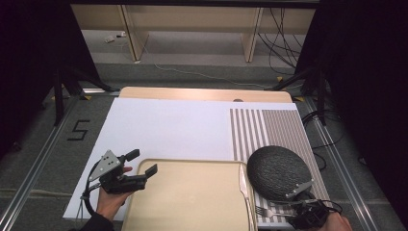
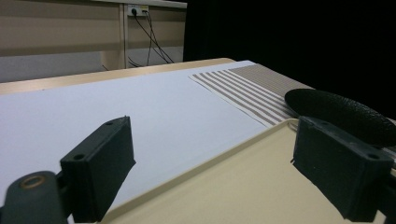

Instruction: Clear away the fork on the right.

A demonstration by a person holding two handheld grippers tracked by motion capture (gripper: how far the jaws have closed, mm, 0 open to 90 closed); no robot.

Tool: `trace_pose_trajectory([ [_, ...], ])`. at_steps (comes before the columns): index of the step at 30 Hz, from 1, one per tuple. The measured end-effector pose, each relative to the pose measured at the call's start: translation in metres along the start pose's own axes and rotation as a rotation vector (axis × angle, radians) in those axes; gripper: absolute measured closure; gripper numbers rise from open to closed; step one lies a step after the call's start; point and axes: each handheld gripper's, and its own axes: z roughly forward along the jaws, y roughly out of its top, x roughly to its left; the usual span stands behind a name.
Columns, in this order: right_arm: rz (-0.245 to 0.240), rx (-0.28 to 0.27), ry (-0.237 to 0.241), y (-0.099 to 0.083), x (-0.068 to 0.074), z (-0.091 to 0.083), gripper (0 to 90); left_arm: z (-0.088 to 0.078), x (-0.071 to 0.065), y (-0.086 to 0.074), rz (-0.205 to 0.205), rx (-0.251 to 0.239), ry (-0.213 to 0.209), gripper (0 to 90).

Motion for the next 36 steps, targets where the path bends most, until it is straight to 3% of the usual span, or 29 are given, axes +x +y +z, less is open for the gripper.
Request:
trace_pose_trajectory([
  [1, 0.017, 0.013, 0.01, 0.0, 0.002, -0.001, 58.0, 0.0, 0.0, 0.0, 0.0, 0.0, 0.0, 12.1],
  [3, -0.022, 0.006, 0.007, 0.001, 0.0, 0.0, 59.9, 0.001, 0.0, 0.0, -0.001, -0.005, -0.006, 12.1],
  [5, -0.005, 0.027, 0.014, 0.002, 0.003, 0.0, 60.4, 0.0, 0.0, 0.0, -0.002, 0.001, 0.0, 12.1],
  [6, -0.028, 0.025, 0.007, 0.004, 0.001, 0.0, 61.5, 0.0, 0.0, 0.0, -0.002, 0.001, 0.001, 12.1],
  [10, -0.04, 0.042, 0.019, 0.006, 0.004, 0.0, 69.7, 0.001, 0.0, -0.001, -0.003, 0.003, 0.001, 12.1],
  [11, -0.066, 0.038, 0.019, 0.007, 0.003, 0.0, 70.9, 0.001, 0.0, -0.001, -0.004, 0.003, 0.001, 12.1],
  [12, -0.043, 0.06, 0.03, 0.008, 0.005, -0.001, 71.9, 0.001, 0.0, -0.001, -0.004, 0.002, 0.002, 12.1],
  [14, -0.088, 0.052, 0.027, 0.009, 0.004, 0.0, 73.5, 0.001, 0.0, -0.001, -0.003, 0.003, 0.0, 12.1],
  [15, -0.075, 0.074, 0.029, 0.01, 0.007, -0.001, 74.2, 0.001, 0.0, -0.001, -0.004, 0.004, 0.001, 12.1],
  [16, -0.106, 0.068, 0.021, 0.011, 0.006, 0.0, 75.6, 0.001, 0.0, -0.001, -0.003, 0.004, 0.001, 12.1],
  [17, -0.099, 0.081, 0.027, 0.011, 0.008, 0.0, 77.0, 0.0, 0.0, -0.001, -0.003, 0.004, 0.001, 12.1],
  [18, -0.135, 0.083, 0.022, 0.012, 0.007, 0.0, 77.8, 0.0, 0.0, -0.001, -0.003, 0.004, 0.001, 12.1],
  [26, -0.245, 0.126, 0.002, 0.017, 0.014, 0.001, 82.2, 0.0, 0.001, -0.001, -0.014, 0.002, -0.001, 12.1],
  [36, -0.31, 0.131, 0.015, 0.017, 0.022, -0.001, 84.2, 0.0, 0.001, -0.001, -0.014, 0.002, 0.0, 12.1],
])
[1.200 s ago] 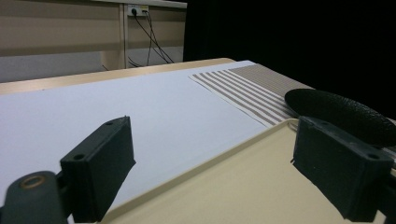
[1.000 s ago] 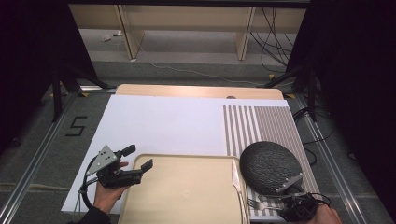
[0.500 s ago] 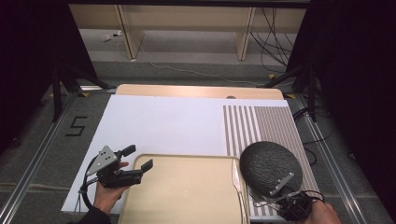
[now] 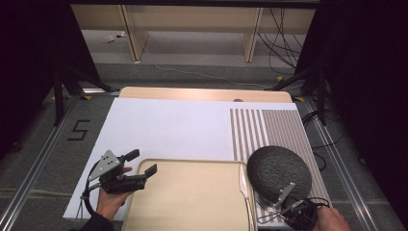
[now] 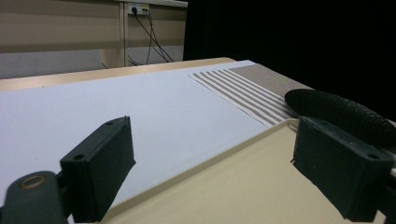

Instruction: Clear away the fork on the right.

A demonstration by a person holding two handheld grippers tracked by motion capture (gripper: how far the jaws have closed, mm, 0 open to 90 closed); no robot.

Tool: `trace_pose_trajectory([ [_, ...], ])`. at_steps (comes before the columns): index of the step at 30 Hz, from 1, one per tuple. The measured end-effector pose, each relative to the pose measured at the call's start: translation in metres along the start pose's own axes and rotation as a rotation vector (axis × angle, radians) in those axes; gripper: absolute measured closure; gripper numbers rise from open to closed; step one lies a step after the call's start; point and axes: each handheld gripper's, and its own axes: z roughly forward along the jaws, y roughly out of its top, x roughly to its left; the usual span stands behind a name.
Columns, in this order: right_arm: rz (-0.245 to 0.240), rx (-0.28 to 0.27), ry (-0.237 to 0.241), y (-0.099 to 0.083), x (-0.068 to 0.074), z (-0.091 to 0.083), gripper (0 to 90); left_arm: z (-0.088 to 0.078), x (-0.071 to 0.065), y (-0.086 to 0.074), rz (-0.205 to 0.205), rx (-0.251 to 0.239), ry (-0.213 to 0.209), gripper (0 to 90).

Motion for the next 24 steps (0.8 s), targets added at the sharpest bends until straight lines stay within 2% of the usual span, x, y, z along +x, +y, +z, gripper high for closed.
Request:
trace_pose_trajectory([
  [3, -0.026, -0.014, 0.011, 0.002, 0.004, -0.003, 84.2, 0.0, 0.0, 0.0, 0.0, 0.0, 0.0, 12.1],
  [11, -0.026, -0.103, 0.018, 0.006, 0.009, -0.012, 84.2, 0.0, 0.0, 0.0, 0.001, 0.0, 0.001, 12.1],
  [12, -0.001, -0.114, 0.019, 0.007, 0.01, -0.014, 84.2, 0.0, 0.0, 0.0, 0.002, -0.001, 0.001, 12.1],
  [13, -0.016, -0.132, 0.021, 0.007, 0.008, -0.015, 84.2, 0.0, 0.0, 0.0, 0.001, -0.001, 0.001, 12.1],
  [18, 0.029, -0.225, 0.027, 0.008, 0.006, -0.02, 84.2, 0.0, 0.0, 0.0, 0.002, -0.007, -0.005, 12.1],
  [24, 0.076, -0.333, 0.078, 0.01, 0.004, -0.024, 84.2, -0.001, 0.0, 0.0, 0.003, 0.0, 0.002, 12.1],
])
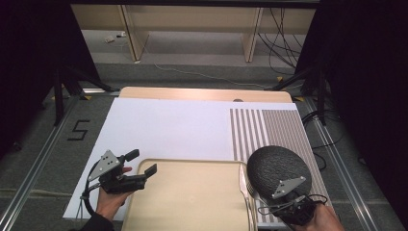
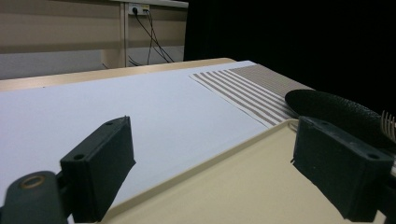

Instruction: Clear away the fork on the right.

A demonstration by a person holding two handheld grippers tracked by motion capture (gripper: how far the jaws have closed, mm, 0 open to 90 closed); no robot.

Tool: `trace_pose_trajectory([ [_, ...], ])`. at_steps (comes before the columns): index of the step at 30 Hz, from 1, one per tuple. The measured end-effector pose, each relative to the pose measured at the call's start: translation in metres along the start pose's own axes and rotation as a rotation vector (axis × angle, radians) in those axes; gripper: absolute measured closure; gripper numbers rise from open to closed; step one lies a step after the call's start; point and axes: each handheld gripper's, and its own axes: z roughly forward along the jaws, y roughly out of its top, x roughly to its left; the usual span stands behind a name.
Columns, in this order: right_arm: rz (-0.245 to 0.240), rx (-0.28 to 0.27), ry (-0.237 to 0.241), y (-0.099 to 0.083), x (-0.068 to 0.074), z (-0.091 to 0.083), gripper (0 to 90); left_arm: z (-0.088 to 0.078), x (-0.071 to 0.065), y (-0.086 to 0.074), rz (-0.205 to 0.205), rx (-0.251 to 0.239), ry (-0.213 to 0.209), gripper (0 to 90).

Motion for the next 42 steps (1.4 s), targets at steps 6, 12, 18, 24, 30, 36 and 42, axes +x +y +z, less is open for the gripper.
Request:
trace_pose_trajectory([
  [6, 0.054, -0.072, 0.007, 0.005, 0.002, -0.002, 84.2, 0.0, 0.0, 0.0, -0.001, -0.002, 0.0, 12.1],
  [12, 0.079, -0.181, 0.029, 0.01, 0.002, -0.006, 84.3, 0.0, 0.0, 0.0, -0.002, -0.004, 0.0, 12.0],
  [18, 0.11, -0.23, 0.048, 0.014, 0.005, -0.006, 84.2, 0.0, 0.0, 0.0, -0.003, -0.004, 0.001, 12.0],
  [24, 0.126, -0.245, 0.067, 0.02, 0.01, -0.003, 84.2, 0.0, 0.0, 0.0, -0.001, -0.004, 0.002, 12.1],
  [30, 0.115, -0.249, 0.094, 0.03, 0.017, 0.001, 84.2, -0.001, 0.0, 0.0, 0.002, -0.004, 0.002, 12.1],
  [36, 0.079, -0.235, 0.103, 0.042, 0.029, 0.009, 84.2, -0.001, -0.001, 0.0, 0.001, -0.003, 0.001, 12.0],
  [42, 0.055, -0.207, 0.132, 0.054, 0.042, 0.017, 84.2, -0.001, 0.0, 0.0, 0.002, -0.003, 0.001, 12.1],
])
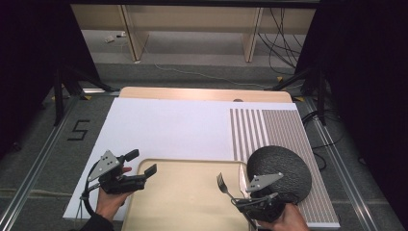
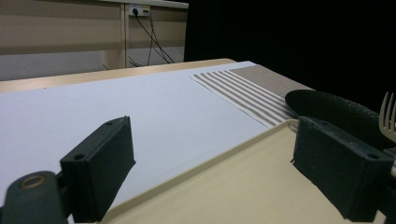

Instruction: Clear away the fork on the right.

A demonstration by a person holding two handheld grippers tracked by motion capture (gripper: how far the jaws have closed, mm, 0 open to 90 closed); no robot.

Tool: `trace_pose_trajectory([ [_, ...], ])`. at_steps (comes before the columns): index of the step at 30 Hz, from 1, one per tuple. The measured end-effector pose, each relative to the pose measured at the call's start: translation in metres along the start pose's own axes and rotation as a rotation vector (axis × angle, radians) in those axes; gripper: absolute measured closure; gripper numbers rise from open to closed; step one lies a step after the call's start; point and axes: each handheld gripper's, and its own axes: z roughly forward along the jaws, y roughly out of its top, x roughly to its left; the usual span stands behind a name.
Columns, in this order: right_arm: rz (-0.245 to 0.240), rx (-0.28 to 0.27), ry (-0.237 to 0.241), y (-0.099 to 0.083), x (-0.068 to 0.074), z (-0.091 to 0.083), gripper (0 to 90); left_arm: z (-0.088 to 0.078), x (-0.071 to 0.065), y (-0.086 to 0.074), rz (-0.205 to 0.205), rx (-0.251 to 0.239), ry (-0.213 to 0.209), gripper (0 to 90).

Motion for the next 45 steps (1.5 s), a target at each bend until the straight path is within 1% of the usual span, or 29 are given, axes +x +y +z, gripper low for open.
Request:
trace_pose_trajectory([
  [6, -0.016, 0.02, 0.024, 0.007, 0.008, 0.008, 84.2, 0.0, 0.0, 0.0, -0.001, -0.001, 0.0, 12.1],
  [9, -0.038, 0.029, 0.035, 0.009, 0.01, 0.013, 84.2, 0.0, 0.0, 0.0, 0.0, 0.0, 0.0, 12.1],
  [11, -0.028, 0.043, 0.03, 0.01, 0.013, 0.015, 84.2, 0.0, 0.0, 0.0, -0.002, -0.001, 0.0, 12.1],
  [16, -0.036, 0.063, 0.047, 0.012, 0.016, 0.02, 84.2, 0.0, 0.001, 0.0, 0.001, -0.003, -0.004, 12.1],
  [20, -0.039, 0.095, 0.054, 0.014, 0.019, 0.025, 84.2, 0.0, 0.001, 0.0, 0.002, -0.002, -0.004, 12.1],
  [24, -0.044, 0.12, 0.043, 0.016, 0.02, 0.031, 84.2, 0.0, 0.001, 0.0, 0.003, -0.002, -0.004, 12.1],
  [27, -0.045, 0.135, 0.046, 0.017, 0.02, 0.034, 84.2, 0.0, 0.001, 0.0, 0.003, -0.001, -0.002, 12.0],
  [28, -0.043, 0.143, 0.039, 0.017, 0.02, 0.035, 84.2, 0.0, 0.0, 0.0, -0.002, -0.001, 0.001, 12.1],
  [31, -0.031, 0.162, 0.036, 0.018, 0.019, 0.039, 84.2, 0.0, 0.0, 0.0, 0.003, -0.001, -0.001, 12.1],
  [36, -0.007, 0.201, 0.037, 0.021, 0.017, 0.047, 84.1, 0.0, 0.001, 0.0, 0.001, -0.003, -0.002, 12.1],
  [40, -0.003, 0.226, 0.034, 0.023, 0.015, 0.054, 84.1, -0.001, 0.001, 0.0, -0.001, -0.003, -0.001, 12.0],
  [41, 0.0, 0.24, 0.032, 0.023, 0.015, 0.055, 84.1, -0.001, 0.001, 0.0, -0.001, -0.003, -0.001, 12.1],
  [45, -0.003, 0.26, 0.027, 0.024, 0.014, 0.06, 83.9, -0.001, 0.001, 0.0, -0.002, -0.002, -0.001, 12.0],
])
